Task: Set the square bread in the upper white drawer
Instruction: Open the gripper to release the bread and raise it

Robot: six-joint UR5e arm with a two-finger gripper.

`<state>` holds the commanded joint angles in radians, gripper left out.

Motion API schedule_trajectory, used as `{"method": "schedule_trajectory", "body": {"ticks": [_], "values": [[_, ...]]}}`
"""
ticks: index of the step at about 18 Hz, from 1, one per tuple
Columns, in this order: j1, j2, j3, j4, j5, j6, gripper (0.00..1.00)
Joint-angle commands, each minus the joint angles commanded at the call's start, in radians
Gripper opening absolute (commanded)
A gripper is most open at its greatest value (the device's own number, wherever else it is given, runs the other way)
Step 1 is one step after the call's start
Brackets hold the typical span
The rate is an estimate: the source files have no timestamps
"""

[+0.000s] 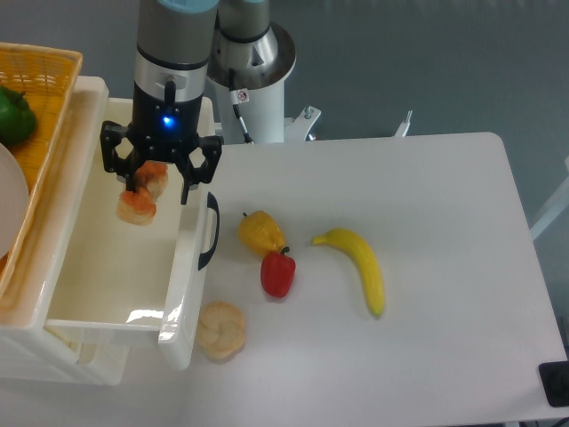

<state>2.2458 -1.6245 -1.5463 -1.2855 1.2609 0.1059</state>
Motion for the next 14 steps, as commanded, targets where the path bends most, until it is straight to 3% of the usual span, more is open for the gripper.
{"method": "schedule_trajectory", "body": {"ticks": [14], "values": [[-0.006, 0.015, -0.011, 0.011, 0.035, 0.031, 1.00]]}}
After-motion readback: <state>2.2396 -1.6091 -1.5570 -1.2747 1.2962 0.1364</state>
